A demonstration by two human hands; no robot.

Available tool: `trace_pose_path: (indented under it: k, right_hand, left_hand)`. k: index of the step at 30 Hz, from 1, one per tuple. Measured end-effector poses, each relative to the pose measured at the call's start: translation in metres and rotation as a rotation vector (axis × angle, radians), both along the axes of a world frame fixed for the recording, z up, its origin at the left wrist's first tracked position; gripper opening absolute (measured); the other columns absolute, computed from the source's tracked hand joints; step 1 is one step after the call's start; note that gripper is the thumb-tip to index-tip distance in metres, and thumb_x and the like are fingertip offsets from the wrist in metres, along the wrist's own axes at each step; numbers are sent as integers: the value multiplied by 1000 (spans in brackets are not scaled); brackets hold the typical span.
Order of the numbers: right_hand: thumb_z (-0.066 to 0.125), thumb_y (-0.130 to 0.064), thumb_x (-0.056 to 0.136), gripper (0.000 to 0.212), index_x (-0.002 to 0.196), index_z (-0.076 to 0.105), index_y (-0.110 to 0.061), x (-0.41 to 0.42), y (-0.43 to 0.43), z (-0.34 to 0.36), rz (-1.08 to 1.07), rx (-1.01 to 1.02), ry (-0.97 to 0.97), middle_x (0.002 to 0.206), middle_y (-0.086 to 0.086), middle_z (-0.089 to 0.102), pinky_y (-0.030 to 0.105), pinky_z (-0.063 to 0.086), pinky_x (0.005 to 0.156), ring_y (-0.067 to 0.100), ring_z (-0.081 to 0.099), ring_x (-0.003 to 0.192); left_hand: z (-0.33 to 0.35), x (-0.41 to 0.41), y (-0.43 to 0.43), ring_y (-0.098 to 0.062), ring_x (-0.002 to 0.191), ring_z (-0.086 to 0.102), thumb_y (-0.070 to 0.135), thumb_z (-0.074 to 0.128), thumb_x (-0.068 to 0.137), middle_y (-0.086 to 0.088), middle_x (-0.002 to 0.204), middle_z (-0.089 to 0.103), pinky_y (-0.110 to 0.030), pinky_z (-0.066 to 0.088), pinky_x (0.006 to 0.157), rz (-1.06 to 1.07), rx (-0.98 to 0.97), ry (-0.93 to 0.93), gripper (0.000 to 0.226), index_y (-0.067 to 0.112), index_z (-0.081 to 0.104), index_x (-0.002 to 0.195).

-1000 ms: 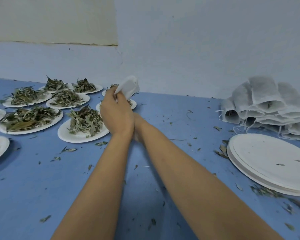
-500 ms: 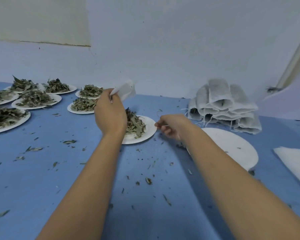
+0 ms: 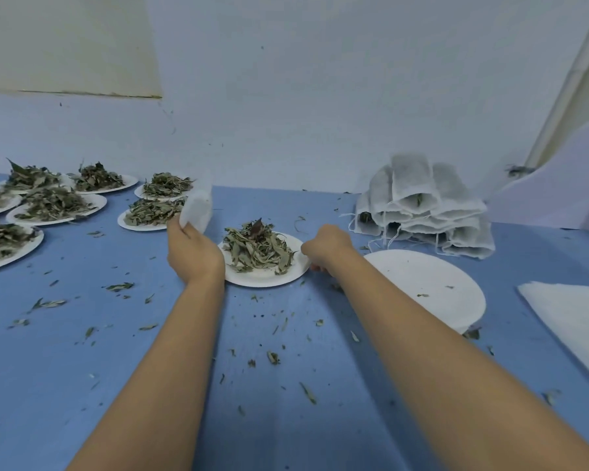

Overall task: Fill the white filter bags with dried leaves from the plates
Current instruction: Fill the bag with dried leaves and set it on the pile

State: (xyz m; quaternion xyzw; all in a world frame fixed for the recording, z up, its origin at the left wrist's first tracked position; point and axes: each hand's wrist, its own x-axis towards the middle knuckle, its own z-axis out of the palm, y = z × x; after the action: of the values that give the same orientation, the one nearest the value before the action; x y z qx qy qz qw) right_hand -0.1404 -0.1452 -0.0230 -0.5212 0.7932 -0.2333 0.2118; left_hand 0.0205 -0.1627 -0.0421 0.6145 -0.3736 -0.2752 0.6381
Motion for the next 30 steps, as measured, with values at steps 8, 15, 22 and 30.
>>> trace_pose_path:
  k: [8, 15, 22, 30]
  right_hand:
    - [47, 0, 87, 28, 62, 40, -9, 6, -1, -1, 18, 29, 41, 64, 5, 44, 23, 30, 44, 15, 40, 53]
    - [45, 2, 87, 27, 62, 39, -8, -10, 18, 22, 29, -14, 38, 64, 8, 45, 24, 28, 44, 20, 42, 55]
    - [43, 1, 86, 28, 65, 31, -12, -79, 76, 32, -67, -121, -51, 64, 6, 37, 25, 28, 49, 18, 35, 56]
    - [49, -4, 87, 21, 69, 40, -9, -148, 133, 19, -243, -84, 0, 72, 7, 44, 26, 29, 48, 22, 43, 64]
  left_hand:
    - [2, -3, -1, -31, 112, 52, 20, 26, 105, -13, 125, 55, -33, 37, 77, -98, 67, -7, 37, 12, 45, 134]
    - [21, -15, 12, -29, 111, 55, 21, 29, 104, -9, 122, 57, -39, 47, 89, -109, 39, 33, 34, 12, 50, 129]
    - [35, -80, 50, -23, 96, 54, 16, 30, 102, 1, 99, 48, -46, 49, 93, -181, 31, 121, 29, 10, 55, 115]
    - [16, -148, 102, -30, 107, 58, 20, 32, 103, -12, 121, 59, -44, 49, 91, -302, 114, 65, 31, 7, 54, 121]
